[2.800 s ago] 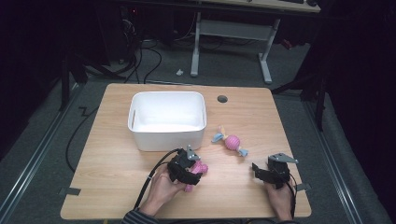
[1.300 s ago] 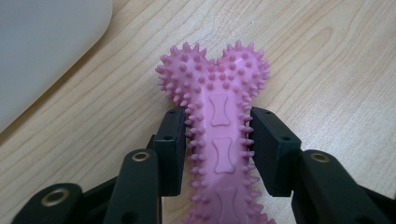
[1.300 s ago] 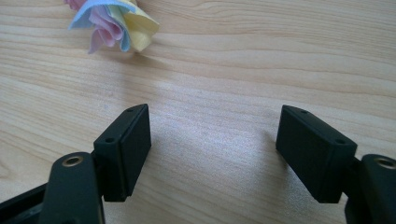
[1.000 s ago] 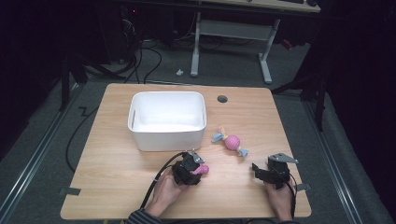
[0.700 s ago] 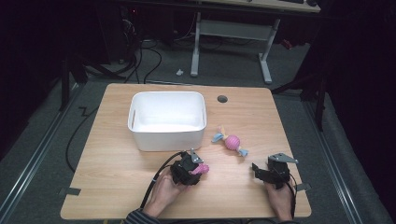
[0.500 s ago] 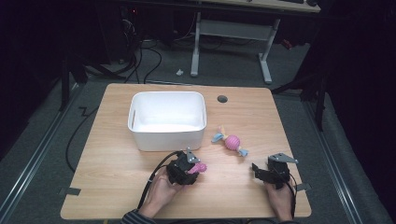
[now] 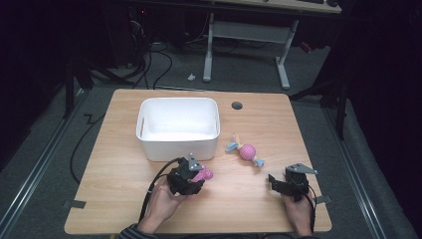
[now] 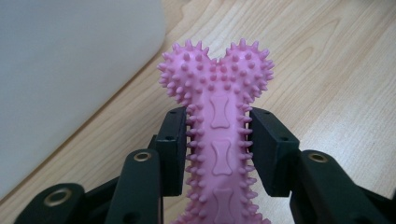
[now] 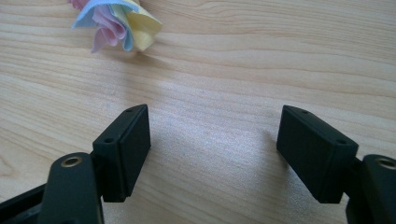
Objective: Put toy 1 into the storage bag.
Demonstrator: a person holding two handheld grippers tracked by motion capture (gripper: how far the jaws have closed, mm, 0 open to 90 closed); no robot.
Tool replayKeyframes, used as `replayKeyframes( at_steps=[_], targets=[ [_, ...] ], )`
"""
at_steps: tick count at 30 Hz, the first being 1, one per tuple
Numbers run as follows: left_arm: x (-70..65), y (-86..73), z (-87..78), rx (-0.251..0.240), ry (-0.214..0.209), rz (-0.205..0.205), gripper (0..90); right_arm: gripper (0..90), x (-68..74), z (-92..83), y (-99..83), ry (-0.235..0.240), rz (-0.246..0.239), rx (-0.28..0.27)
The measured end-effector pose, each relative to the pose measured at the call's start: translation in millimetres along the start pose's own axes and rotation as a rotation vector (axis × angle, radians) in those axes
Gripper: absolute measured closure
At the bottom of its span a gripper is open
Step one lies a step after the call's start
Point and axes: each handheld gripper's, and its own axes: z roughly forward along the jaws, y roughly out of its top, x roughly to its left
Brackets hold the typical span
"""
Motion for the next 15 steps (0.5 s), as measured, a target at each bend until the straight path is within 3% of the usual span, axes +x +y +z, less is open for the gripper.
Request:
replayKeyframes(
  at_steps=[10,15],
  targets=[
    [12.8,0.5,-32.0,-0.039,0.033,-0.028,58.8,26.0,0.1,0.0,0.0,0.002,-0.002,0.000],
    [17.9,-0.5,-38.3,-0.037,0.042,-0.035,58.8,25.9,0.5,-0.1,-0.2,0.001,0.000,-0.001]
  ],
)
